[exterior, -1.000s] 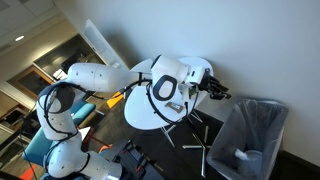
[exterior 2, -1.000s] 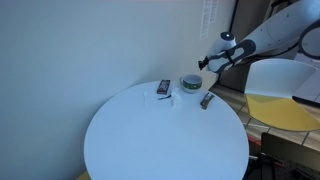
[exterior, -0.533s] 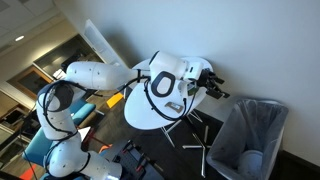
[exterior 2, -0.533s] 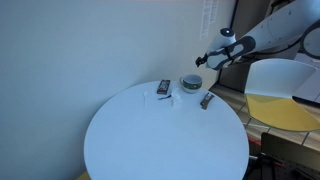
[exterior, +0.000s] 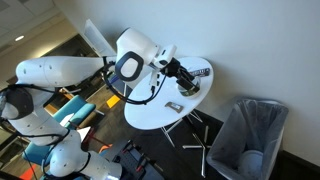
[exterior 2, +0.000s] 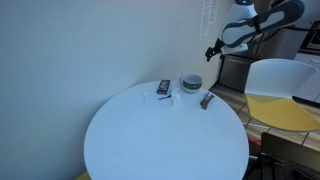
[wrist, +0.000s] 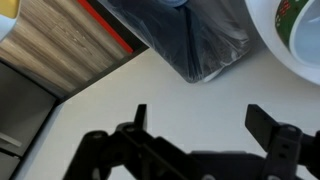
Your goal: Put the paper in the bin
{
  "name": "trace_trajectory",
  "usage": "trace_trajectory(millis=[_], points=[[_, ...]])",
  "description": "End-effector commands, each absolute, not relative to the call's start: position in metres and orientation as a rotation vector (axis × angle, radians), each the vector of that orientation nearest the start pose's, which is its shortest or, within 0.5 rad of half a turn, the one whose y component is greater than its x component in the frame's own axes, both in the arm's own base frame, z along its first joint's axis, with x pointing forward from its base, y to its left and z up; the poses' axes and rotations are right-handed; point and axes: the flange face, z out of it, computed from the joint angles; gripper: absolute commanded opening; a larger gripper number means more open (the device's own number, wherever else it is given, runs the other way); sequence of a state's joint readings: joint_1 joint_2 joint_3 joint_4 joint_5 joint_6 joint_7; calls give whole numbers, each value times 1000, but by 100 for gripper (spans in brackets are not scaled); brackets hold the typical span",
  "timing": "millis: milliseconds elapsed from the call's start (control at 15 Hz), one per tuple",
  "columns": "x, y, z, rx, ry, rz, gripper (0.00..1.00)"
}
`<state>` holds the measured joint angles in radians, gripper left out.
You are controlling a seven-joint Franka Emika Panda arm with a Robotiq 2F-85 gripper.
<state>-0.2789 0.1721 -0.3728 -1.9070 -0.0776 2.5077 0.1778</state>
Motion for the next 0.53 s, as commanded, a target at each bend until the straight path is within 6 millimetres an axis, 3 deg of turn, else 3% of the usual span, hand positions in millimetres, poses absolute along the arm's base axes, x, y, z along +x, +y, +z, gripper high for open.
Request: trace_trajectory(millis=[0,267,333,467], points=[[463,-335,506,-3134,1049,-574,100],[438,-305,538,-3169,930,-517,100],[455,-324,531,-3145,1008,-547,100],[451,-319,539,-3141,999,-561,100]])
